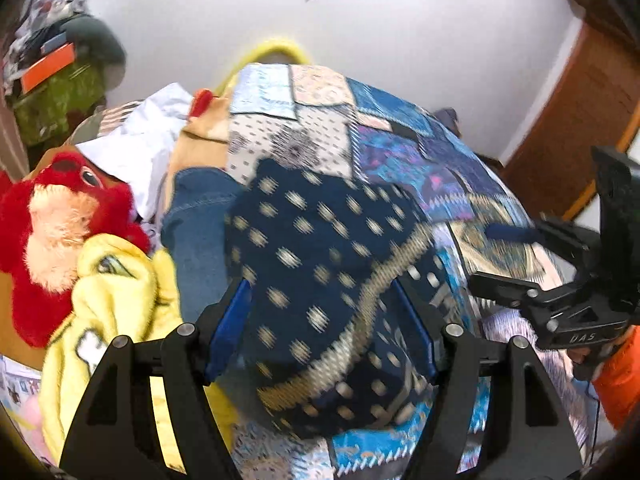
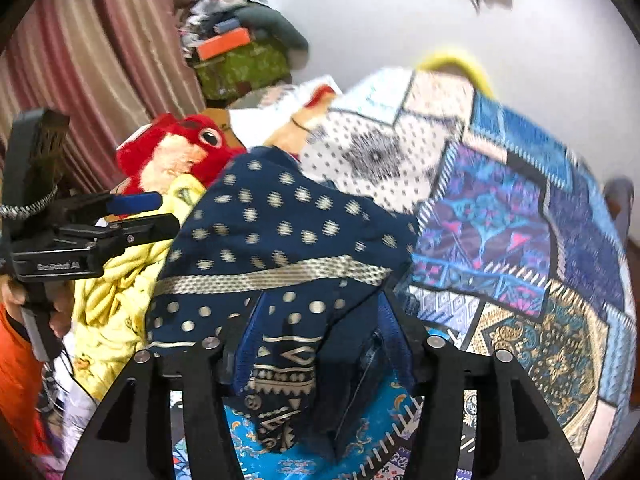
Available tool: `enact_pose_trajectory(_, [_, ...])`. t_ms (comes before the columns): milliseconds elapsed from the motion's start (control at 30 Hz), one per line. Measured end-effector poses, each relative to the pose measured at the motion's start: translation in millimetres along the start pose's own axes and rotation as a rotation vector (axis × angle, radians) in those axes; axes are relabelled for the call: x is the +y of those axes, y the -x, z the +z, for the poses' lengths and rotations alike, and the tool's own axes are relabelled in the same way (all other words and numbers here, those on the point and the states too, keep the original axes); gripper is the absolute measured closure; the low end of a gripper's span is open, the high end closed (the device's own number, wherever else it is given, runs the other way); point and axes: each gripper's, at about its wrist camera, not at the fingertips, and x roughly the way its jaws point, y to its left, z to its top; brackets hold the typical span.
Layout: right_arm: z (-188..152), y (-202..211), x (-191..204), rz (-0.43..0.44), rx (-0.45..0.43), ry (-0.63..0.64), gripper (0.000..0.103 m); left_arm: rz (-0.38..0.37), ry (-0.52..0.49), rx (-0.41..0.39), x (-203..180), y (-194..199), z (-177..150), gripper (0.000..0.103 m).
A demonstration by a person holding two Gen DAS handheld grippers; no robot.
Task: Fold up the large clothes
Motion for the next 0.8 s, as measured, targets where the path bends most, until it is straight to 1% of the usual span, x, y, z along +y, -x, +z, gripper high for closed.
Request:
enact_pose_trajectory(33, [-4.9,0.2,5.8,-0.012,-0.024,0.015,0.024,0.009,-0.019,0.006,-4.2,-3.4,-7.7,0.031])
enact_pose_trajectory(67, [-9.1,-0.8,11.4,-0.017,-0.040,0.025,0.023,0.023,-0.033,0.016,-8.2,-6.5,-13.1,0.031])
enact_pose_trajectory(100, [-14.3,-6.1,16.4,-0.020,-0.037,0.038,0.023,0.052,-0.058,0.041,-11.9,-14.8,-22.9,0.031])
enact_pose_trajectory(167, [-24.9,-21.7,24.0,-0.021,0.014,0.060,0.023,0.104,-0.089,0.084,-15.4,-29.9,-40.3,0.029])
enact_pose_trajectory(233, [-39.8,-41.2,25.5,-0.041,0.074,0.069,0.023,0.142,-0.106,0.075,-12.4,-33.3,-56.8,0.023])
enact_pose_trajectory(300, [-52.7,-55.5,22.7,-0.067,0.121,0.086,0.023,0.147,-0.085,0.079,-5.3,-33.5,-67.1,0.021])
enact_pose_trajectory(367, [-69.2,-68.3,13.8,-0.106,0.166,0.085,0.023,0.104,-0.005,0.097,2.6,-29.5,-75.6,0.021])
enact_pose_trajectory(433, [-86.1,-74.1,-0.6,-0.073,0.217,0.029,0.023,0.082,0.036,0.102,5.5,-25.4,-81.4,0.021])
enact_pose_trajectory(467, [-92.5,-72.0,-7.4,-0.067,0.232,-0.006,0.023,0.081,0.040,0.100,3.9,-22.8,-84.3,0.021])
enact_pose_trajectory(567, [-103.7,-56.1,-18.2,-0.069,0.240,-0.064,0.023,0.105,0.011,0.101,-3.0,-10.8,-93.1,0.021])
enact_pose_trajectory(633, [-106.3,-37.1,-20.5,-0.089,0.225,-0.080,0.023,0.139,-0.011,0.103,-9.2,0.3,-98.4,0.022])
enact_pose_trajectory(700, [-105.7,-12.7,-16.7,-0.116,0.195,-0.075,0.023,0.178,-0.021,0.085,-15.5,17.0,-101.3,0.022])
enact_pose_trajectory(800, [-98.1,33.7,-3.9,-0.153,0.093,-0.038,0.023,0.181,-0.003,0.020,-21.9,47.3,-98.1,0.022])
